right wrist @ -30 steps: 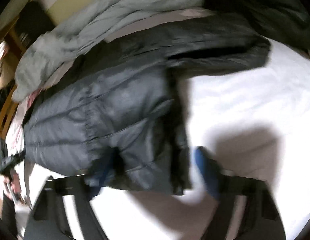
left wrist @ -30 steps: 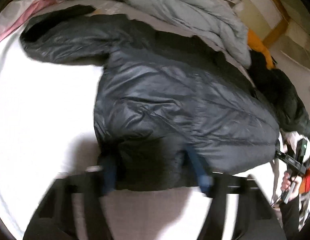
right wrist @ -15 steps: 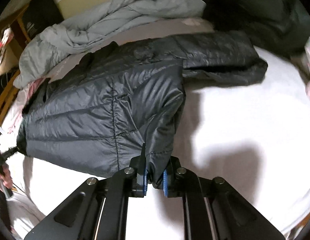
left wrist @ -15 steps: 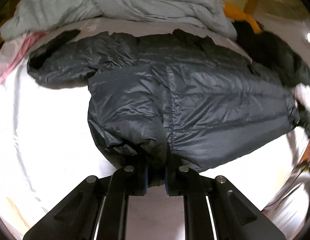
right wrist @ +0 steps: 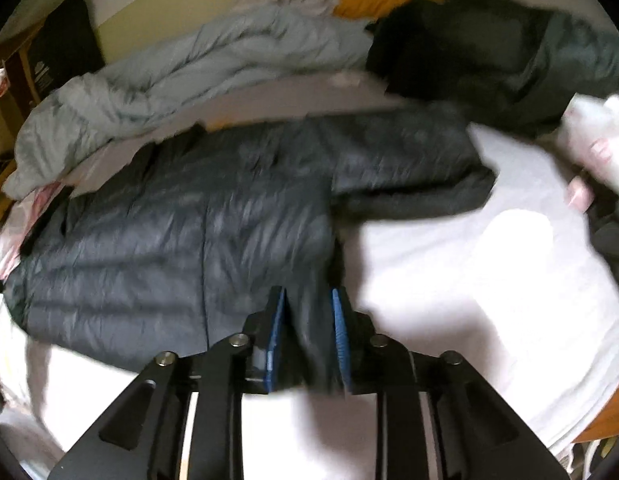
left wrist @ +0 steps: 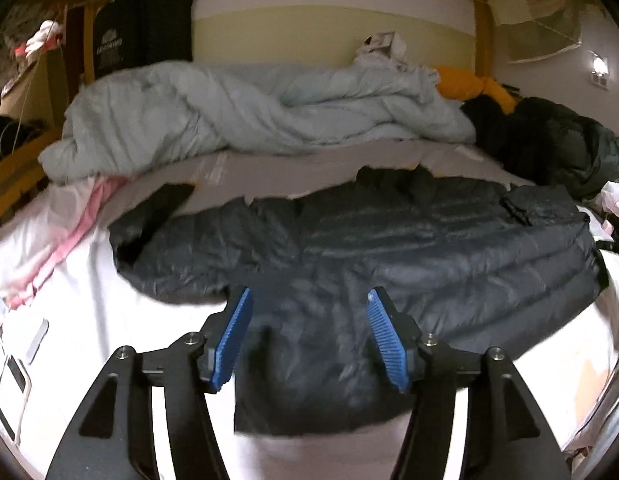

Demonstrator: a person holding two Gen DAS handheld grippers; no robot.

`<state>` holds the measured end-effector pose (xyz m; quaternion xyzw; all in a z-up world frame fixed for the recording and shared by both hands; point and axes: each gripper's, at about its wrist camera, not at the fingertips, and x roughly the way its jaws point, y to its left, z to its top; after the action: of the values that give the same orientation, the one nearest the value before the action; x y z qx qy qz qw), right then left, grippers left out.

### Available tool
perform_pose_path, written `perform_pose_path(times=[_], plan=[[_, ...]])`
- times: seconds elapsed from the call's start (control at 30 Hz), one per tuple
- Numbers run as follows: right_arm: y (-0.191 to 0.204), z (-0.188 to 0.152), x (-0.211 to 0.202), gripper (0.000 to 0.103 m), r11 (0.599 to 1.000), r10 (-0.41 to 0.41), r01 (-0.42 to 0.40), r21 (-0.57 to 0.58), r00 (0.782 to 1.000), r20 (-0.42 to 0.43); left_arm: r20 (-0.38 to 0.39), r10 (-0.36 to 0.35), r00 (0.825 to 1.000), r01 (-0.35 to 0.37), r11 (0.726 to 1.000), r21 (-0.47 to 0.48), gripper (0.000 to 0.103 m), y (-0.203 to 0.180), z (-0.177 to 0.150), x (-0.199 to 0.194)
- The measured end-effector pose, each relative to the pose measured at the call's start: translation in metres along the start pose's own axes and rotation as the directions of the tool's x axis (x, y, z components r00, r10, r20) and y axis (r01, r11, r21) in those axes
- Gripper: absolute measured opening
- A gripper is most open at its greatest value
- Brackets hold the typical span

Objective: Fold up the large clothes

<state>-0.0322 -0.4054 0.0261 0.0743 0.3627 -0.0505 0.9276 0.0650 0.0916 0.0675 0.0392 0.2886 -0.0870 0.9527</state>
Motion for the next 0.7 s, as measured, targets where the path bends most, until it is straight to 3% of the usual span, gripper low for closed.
perform_pose_path(times=[0.13, 0.2, 0.27, 0.33, 0.4, 0.53, 0.63, 0.7], plan=[[0.009, 0.014, -0.02, 0.058, 1.0, 0.002, 0.001, -0.022, 0.99, 0.138, 0.036, 0.0, 0.999, -0.001, 0.999, 0.04, 0.063, -0.008, 0.006, -0.002], [0.015, 0.019, -0.021, 0.058, 0.999, 0.04, -0.033, -0.043, 0.987, 0.159, 0.03, -0.019, 0.999, 0.018, 0.998, 0.056, 0.064, -0.013, 0.01, 0.006], [0.026, 0.025, -0.011, 0.058, 0.996, 0.071, -0.062, -0.068, 0.986, 0.148, 0.011, 0.016, 1.0, -0.017, 0.997, 0.073, 0.064, -0.021, 0.012, 0.019], [0.04, 0.028, 0.007, 0.058, 0.995, 0.036, -0.026, -0.1, 0.994, 0.103, -0.007, 0.068, 0.998, -0.067, 0.993, 0.101, 0.064, -0.028, 0.011, 0.038], [0.05, 0.028, 0.031, 0.058, 0.992, 0.019, -0.016, -0.126, 1.0, 0.022, -0.074, 0.068, 0.995, -0.061, 0.994, 0.087, 0.064, -0.027, 0.009, 0.061], [0.048, 0.018, 0.08, 0.058, 0.995, 0.054, -0.069, -0.078, 0.982, -0.182, -0.22, 0.038, 0.975, -0.045, 0.999, -0.028, 0.065, -0.013, -0.006, 0.101], [0.045, 0.012, 0.094, 0.059, 0.993, 0.095, -0.108, -0.05, 0.973, -0.212, -0.307, 0.001, 0.952, -0.013, 0.999, -0.038, 0.065, -0.015, -0.021, 0.122], [0.046, 0.01, 0.098, 0.059, 0.991, 0.097, -0.114, -0.067, 0.972, -0.214, -0.318, 0.006, 0.948, -0.015, 1.0, -0.026, 0.066, -0.017, -0.023, 0.125]])
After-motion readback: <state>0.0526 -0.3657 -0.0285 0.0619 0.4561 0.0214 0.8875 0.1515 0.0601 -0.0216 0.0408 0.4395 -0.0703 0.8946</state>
